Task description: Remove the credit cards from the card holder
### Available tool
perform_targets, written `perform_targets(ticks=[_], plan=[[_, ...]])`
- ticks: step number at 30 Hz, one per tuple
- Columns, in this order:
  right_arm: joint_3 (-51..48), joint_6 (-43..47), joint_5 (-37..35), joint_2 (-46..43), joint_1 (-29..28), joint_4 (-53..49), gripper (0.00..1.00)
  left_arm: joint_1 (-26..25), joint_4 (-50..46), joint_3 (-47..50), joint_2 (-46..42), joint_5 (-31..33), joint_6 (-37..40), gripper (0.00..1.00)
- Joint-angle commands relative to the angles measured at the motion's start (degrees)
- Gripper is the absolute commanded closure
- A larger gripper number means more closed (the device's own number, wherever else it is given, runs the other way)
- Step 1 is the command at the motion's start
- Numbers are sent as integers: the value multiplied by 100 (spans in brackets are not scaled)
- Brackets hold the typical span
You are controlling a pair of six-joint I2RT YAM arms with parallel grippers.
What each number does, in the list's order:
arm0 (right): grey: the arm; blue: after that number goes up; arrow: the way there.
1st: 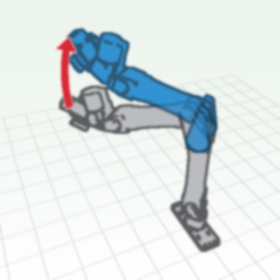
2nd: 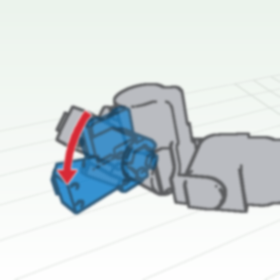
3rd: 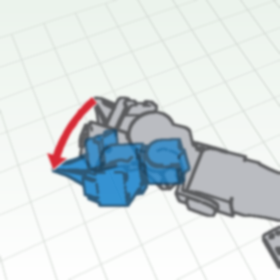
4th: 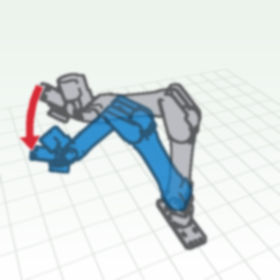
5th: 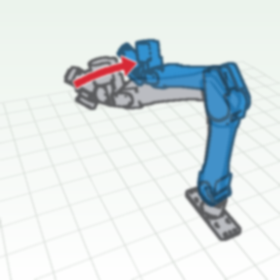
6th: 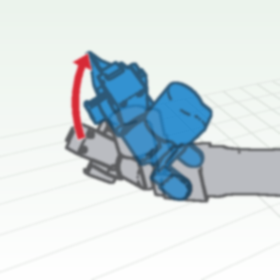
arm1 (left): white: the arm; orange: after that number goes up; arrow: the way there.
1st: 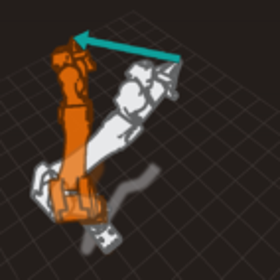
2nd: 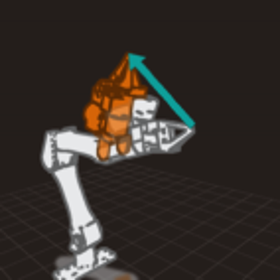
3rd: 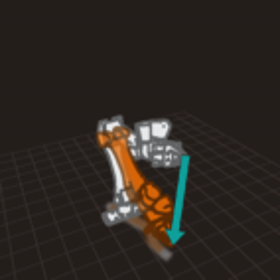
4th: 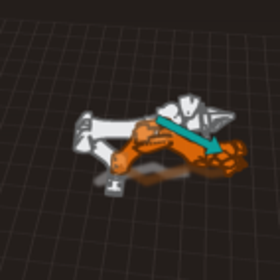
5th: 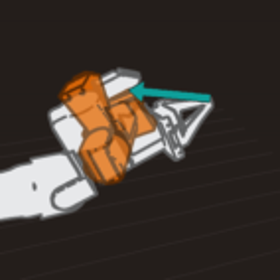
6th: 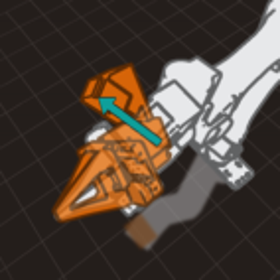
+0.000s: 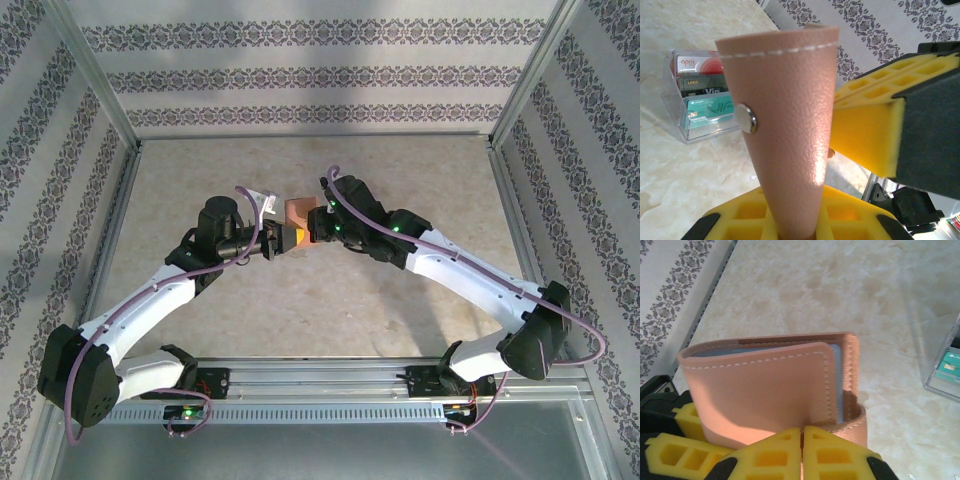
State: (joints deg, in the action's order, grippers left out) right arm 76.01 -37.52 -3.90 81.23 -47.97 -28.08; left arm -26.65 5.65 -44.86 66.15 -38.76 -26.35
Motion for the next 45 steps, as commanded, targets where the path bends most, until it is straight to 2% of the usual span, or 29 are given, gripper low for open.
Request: perform_targets(ticks=[1,8,18,22,27,30,33,36,39,45], plan=[[-146,52,-396,-5,146,-335,95,-209,621,-296,-319,-448,174,87],[-247,102,-435,-207,182,-282,94,-202,75,-438,-256,-70,295,87],[-957,236,-320,-1009,614,12,73,-204,-339,-506,-252,228,467,88],[-1504,273,285,-1417,990,514,63,-200,-428,-548,-226,183,526,88],[-2349,302,1858,-1976,1572,1836,47,-194,-539,-644,-148,-12,604,88],[-2659,388,2606,-2293,1767,2417,36,-193,-564,-676,-102,-52,616,88],[-2775,596,3067,-2488,1799,2677,24,-192,-563,-711,-42,-112,624,88],[-2802,735,3384,-2533,1799,2778,18,-191,-556,-750,-1,-215,623,88],[-2810,797,3569,-2468,1801,2900,17,-191,-506,-768,12,-377,622,88],[-2899,843,3438,-2349,1902,3051,18,-194,-546,-848,-27,-674,662,88]])
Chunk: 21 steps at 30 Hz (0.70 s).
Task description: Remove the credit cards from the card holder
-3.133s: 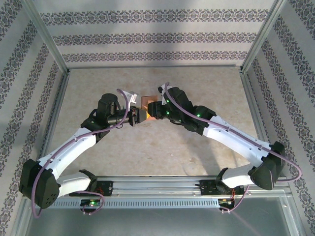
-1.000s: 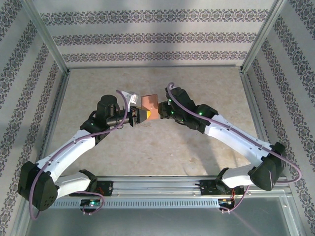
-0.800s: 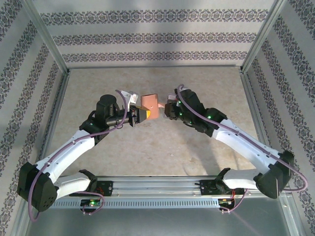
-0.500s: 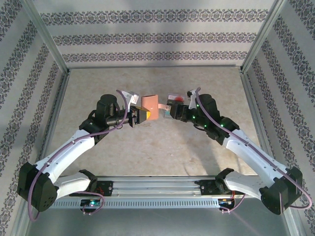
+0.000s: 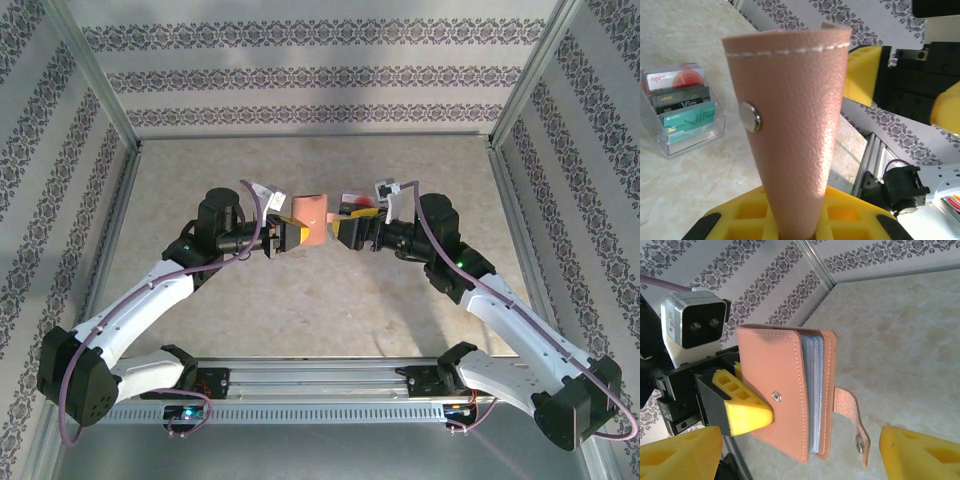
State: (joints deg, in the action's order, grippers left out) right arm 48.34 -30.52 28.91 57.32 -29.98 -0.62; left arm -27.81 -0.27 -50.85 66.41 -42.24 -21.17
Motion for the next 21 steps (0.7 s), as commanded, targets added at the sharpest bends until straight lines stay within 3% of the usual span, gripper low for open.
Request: perform_targets(ticks=[1,4,11,21], plan=[[-172,121,167,52,134,361,19,-78,55,-254,-63,-364,133,88],[-245,30,273,99,250,494,22,-77,201,-224,-67,-540,50,88],[-376,-166,649,179,352,814,39,-80,717,-102,-93,-893,-215,88],[-632,-493,1320,248,357,1661,54,-76,1025,-48,-93,-1121,-412,87]])
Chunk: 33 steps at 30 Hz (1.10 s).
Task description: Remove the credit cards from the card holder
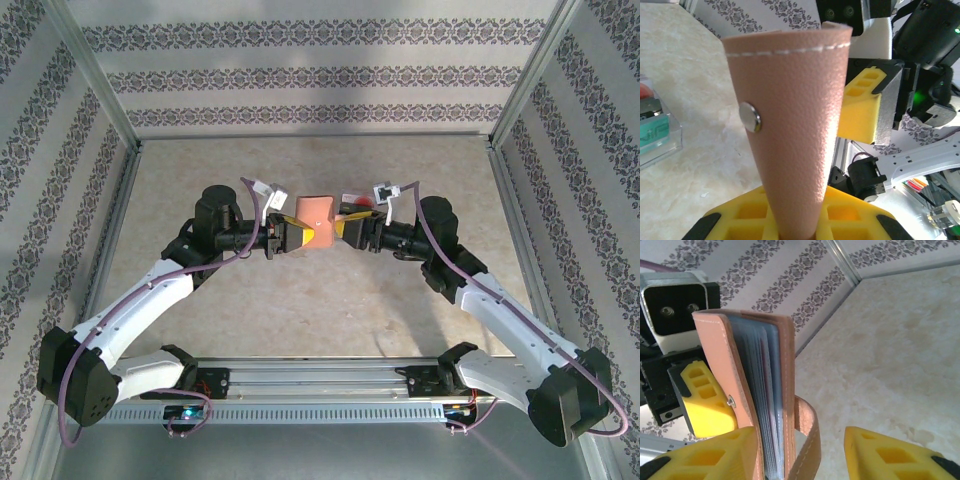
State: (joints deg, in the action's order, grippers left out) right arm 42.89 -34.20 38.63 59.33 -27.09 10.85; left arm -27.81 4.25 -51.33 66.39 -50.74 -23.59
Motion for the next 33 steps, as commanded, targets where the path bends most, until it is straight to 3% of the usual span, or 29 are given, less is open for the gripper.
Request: perform_targets(ticks=[1,5,16,22,26,33], plan=[[-81,-144,387,73,71,554,55,-76,650,20,-78,-313,-214,87],[-79,-236,533,183,68,726,62,-75,933,26,-41,-517,-386,87],[-125,-465,969,285,-13,1278,69,-77,1142,9,93,-612,-553,84],[-128,-439,847,307,-86,1262,92,-75,1236,-34,225,-640,-680,83],[-192,-426,506,190,-73,1172,99,-79,1045,-44,226,-513,-682,75],[-268,-526,-27,-15,-80,865,100,-80,841,67,105,-191,-757,63]])
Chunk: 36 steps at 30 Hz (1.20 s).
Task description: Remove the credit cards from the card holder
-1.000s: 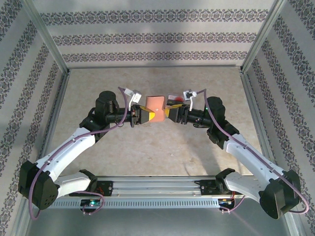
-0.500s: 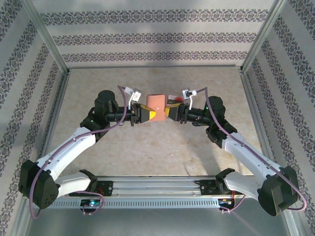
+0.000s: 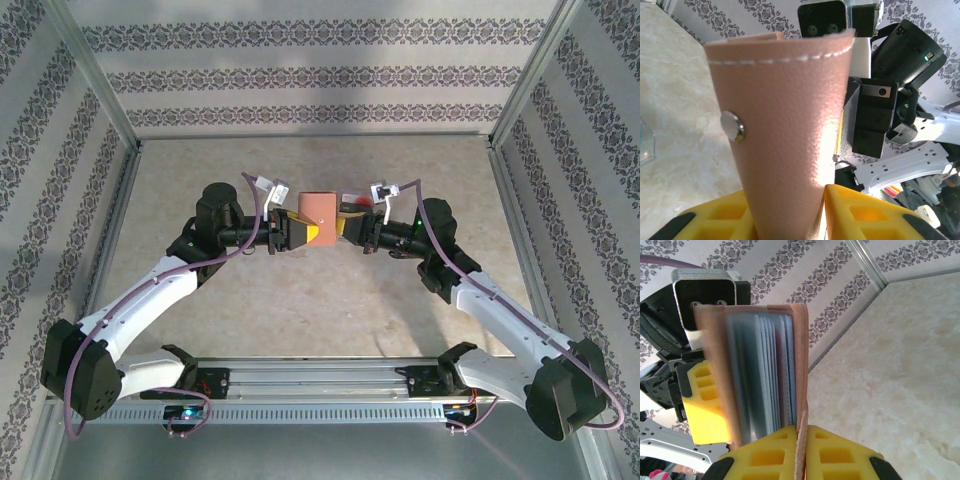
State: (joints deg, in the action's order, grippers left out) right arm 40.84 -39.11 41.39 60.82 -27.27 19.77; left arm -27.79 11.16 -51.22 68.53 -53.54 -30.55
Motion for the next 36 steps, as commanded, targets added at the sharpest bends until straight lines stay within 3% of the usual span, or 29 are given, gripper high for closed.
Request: perform_targets(ticks=[1,5,8,11,14,19,26,32,36], plan=[[-82,-59,-350,-180,-75,-41,100,-79,150,89,-128,129,-89,62],[-138,-83,-627,-199,-138,-203,100,-78,150,228,-164,337,-201,55],[-105,-105,-825,-159,-187,-327,100,-84,57,229,-110,425,-216,43],[-35,-58,-1018,-116,-268,-463,100,-78,-81,195,-63,507,-183,29],[-6,-9,-1194,-99,-344,-560,100,-86,-131,192,-54,605,-176,1],[59,56,-1475,-117,-423,-837,100,-86,-270,148,-96,867,-125,1],[255,258,-2029,-164,-611,-1432,100,-86,-973,-28,-288,1695,140,1],[293,325,-2157,-157,-697,-1428,100,-130,-991,-49,-142,1651,164,0],[308,269,-2097,-122,-699,-1365,100,-183,-987,-69,0,1686,156,7]])
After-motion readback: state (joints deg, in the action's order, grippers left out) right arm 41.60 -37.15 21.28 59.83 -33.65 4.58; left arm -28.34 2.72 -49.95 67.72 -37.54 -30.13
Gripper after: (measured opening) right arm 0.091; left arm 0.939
